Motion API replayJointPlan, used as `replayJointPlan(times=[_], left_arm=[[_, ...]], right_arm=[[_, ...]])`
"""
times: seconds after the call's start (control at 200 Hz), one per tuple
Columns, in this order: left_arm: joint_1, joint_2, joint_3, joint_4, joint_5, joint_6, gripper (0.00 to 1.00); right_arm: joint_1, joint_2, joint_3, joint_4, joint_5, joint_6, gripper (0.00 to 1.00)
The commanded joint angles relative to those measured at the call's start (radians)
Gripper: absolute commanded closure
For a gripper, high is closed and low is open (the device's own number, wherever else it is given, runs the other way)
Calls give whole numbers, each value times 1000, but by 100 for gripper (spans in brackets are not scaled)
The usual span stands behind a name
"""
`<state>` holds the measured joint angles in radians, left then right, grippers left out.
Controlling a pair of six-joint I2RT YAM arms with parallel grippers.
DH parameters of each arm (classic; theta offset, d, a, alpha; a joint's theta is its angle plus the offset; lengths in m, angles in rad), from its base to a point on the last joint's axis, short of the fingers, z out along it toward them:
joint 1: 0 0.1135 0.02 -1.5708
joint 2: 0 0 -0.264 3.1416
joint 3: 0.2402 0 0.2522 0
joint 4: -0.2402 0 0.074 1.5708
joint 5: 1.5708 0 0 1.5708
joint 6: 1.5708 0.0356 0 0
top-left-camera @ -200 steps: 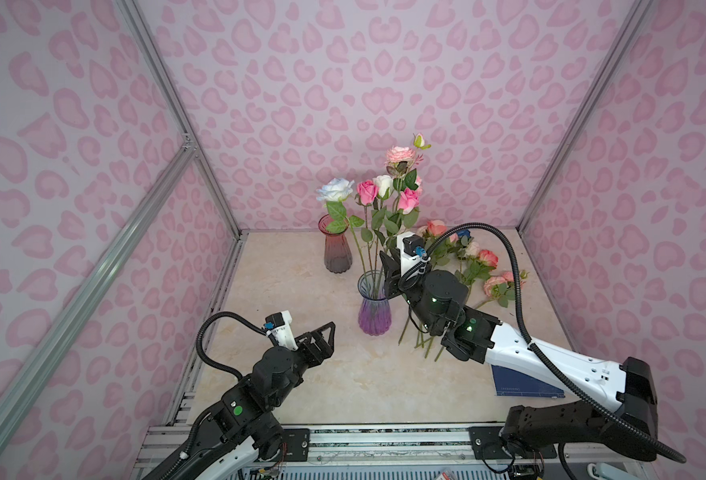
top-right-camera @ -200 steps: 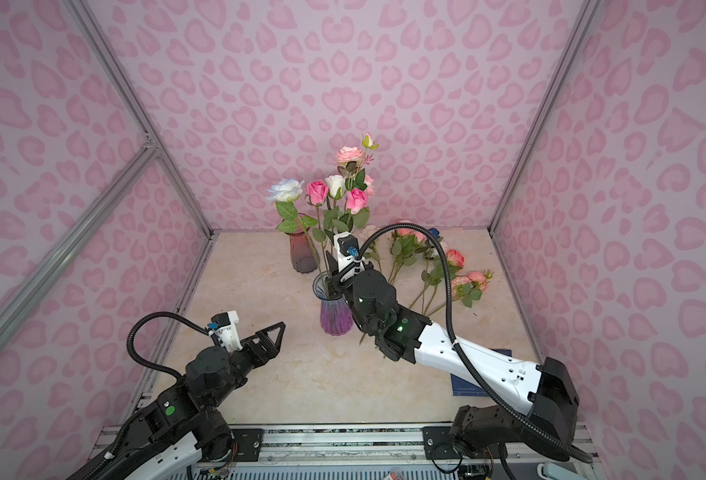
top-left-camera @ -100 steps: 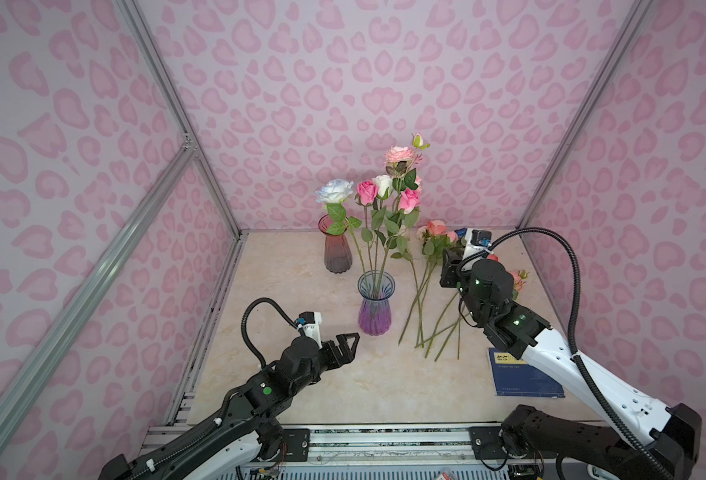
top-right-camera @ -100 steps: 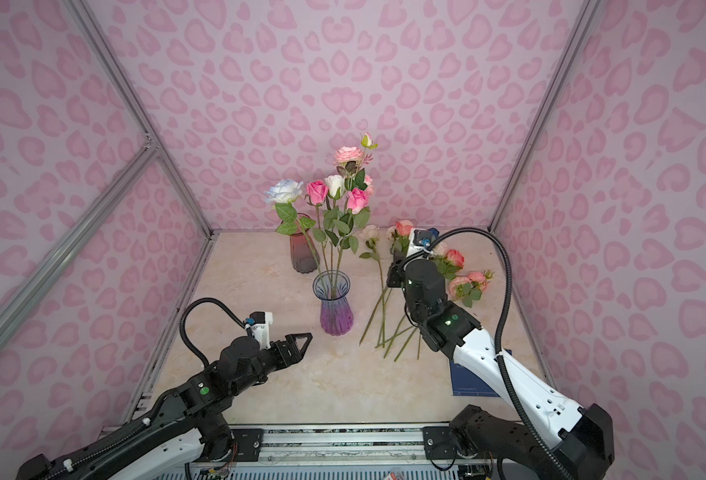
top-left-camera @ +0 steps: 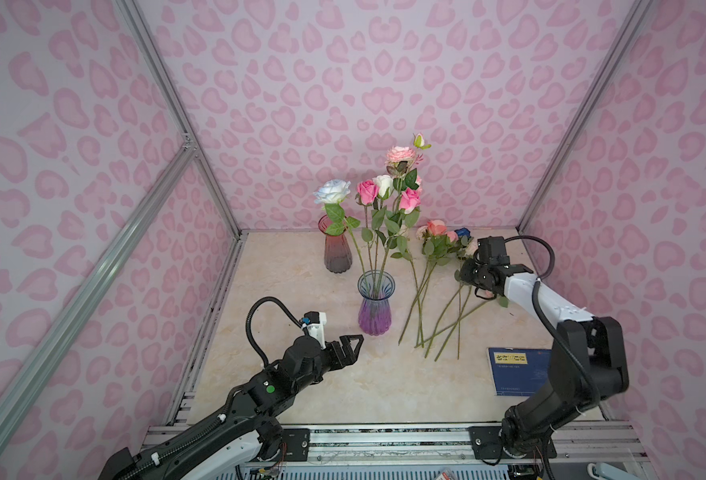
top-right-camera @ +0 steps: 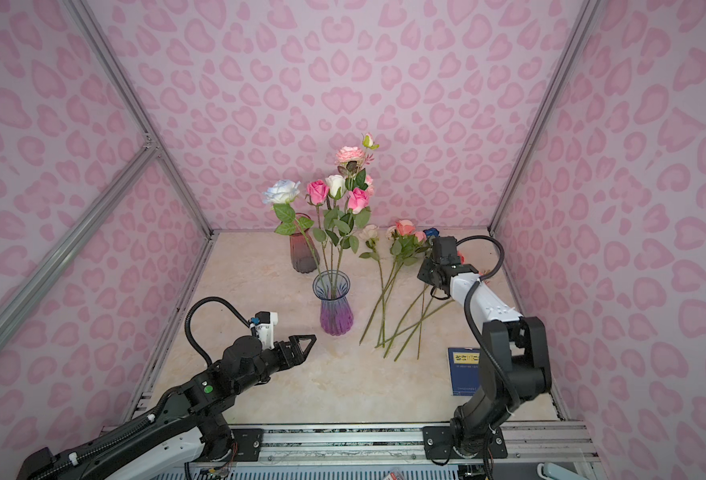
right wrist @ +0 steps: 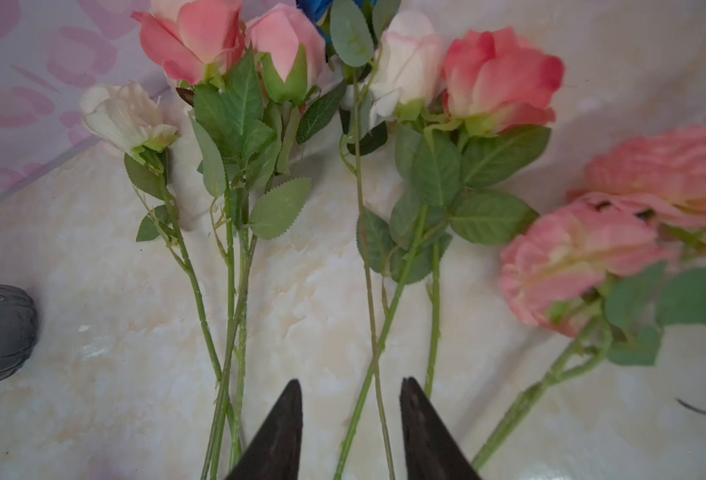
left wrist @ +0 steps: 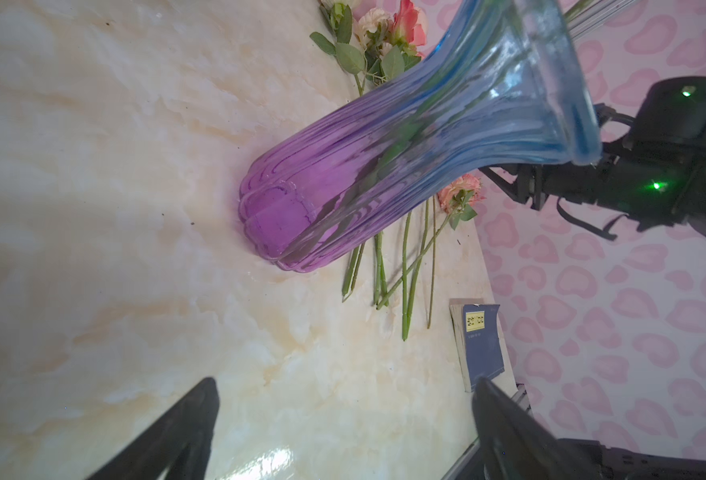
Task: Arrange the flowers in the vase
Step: 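Close the right gripper on the blue rose stem in the bunch, then lift the blue rose upright with the right gripper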
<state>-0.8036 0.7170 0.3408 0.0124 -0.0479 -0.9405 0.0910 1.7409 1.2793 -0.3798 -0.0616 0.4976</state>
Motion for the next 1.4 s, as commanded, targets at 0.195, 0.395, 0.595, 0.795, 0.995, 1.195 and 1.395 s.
replayJointPlan(times=[0.195, 0.395, 0.595, 0.795, 0.995, 1.195, 1.395], left_arm=[[1, -70, -3, -35, -47, 41, 5], [1, -64, 10, -32, -75, 79, 5], [3, -2, 34, -13, -57, 86, 5], [3, 29, 55, -11, -43, 87, 5], [3, 4, 62, -36, -55, 90, 5], [3, -54, 62, -72, -91, 91, 5], [3, -94, 92, -70, -135, 69, 5]], right_arm=[[-14, 260, 151, -100, -75, -10, 72], [-11, 265, 145, -76, -68, -14, 97], [6, 136, 121, -54, -36, -27, 100], [18, -2, 102, -10, -35, -38, 100], [42, -167, 49, 60, -34, -30, 100], [125, -395, -89, 185, 48, -48, 100], [256, -625, -199, 215, 193, -102, 100]])
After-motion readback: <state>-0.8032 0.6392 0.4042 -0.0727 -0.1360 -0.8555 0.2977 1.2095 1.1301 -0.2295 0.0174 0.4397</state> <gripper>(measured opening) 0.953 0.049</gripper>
